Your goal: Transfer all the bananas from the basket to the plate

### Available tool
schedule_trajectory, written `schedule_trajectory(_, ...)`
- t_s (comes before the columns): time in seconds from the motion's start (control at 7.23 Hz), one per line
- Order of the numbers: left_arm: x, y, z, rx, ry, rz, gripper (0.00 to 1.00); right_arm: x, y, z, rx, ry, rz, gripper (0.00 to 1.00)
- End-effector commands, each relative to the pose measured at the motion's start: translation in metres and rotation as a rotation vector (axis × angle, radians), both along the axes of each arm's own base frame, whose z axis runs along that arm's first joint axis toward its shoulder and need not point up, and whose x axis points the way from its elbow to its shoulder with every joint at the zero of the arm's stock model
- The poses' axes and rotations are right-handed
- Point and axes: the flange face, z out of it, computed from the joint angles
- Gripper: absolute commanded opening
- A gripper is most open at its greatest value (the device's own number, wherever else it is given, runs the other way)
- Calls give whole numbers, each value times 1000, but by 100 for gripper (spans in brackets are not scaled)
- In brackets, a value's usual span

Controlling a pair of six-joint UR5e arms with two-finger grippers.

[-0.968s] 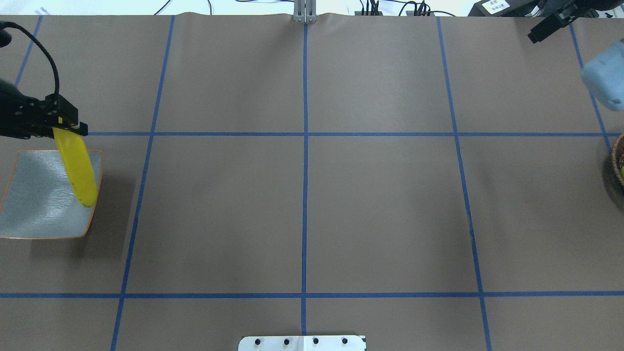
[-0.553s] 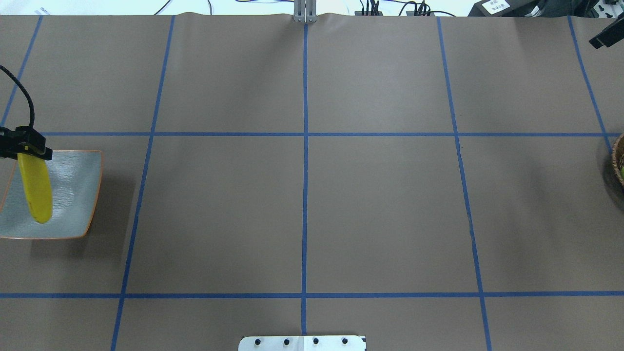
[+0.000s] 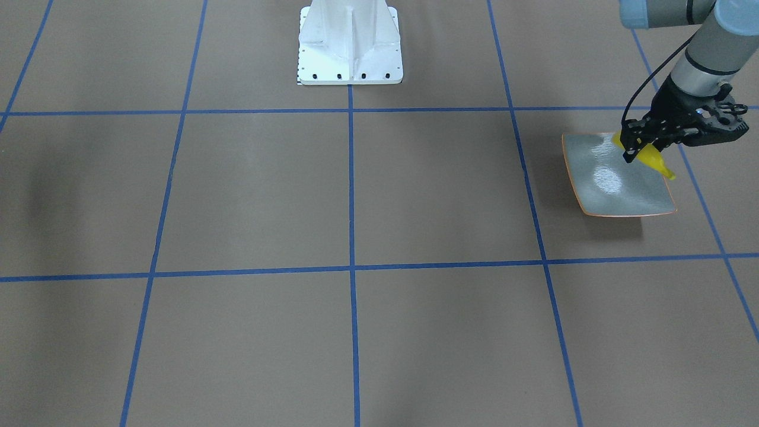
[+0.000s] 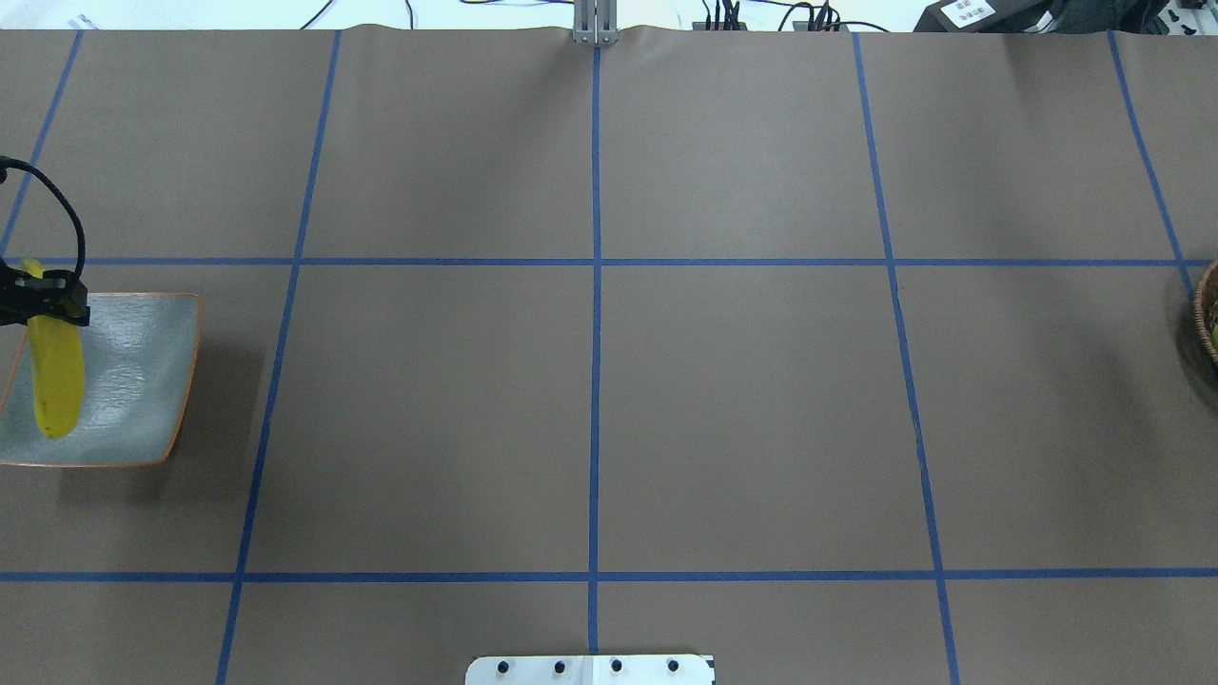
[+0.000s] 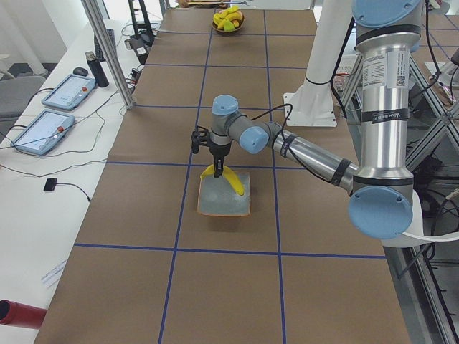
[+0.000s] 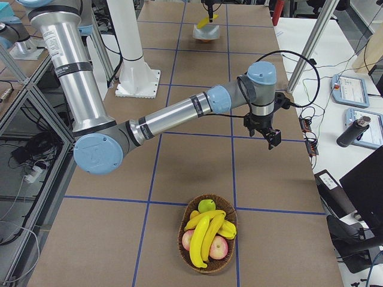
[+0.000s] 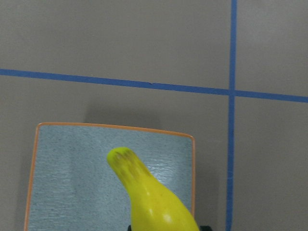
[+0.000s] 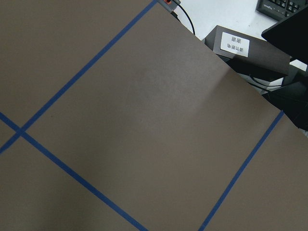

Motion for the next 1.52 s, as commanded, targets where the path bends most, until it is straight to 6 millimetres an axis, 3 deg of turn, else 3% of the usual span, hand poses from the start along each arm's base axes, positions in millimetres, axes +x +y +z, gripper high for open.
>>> schedule_trajectory(0.0,13,-3,-4,-10,-30,16,0,2,2,4,-2,0,-3,100)
schedule_trajectory(0.28,25,-16,-13,26,-21,56,0,2,3,8,-8,2,-1,100)
schedule_trajectory(0.55,37,-28,-9,29,-29,67,57,3,3,9,-9,3,0,100)
schedule_trajectory(0.69,40,-27,-3,23,-38,72,61,3,3,8,-9,3,0,100)
schedule_trajectory(1.11,39,-26,3,40,-49,105,62,3,3,9,-12,3,1,100)
schedule_trajectory(1.24,39,-26,-3,49,-41,103,69,3,3,9,-15,2,3,100)
schedule_trajectory(1.38,39,-25,-20,72,-16,106,90,3,4,14,-30,10,13,100)
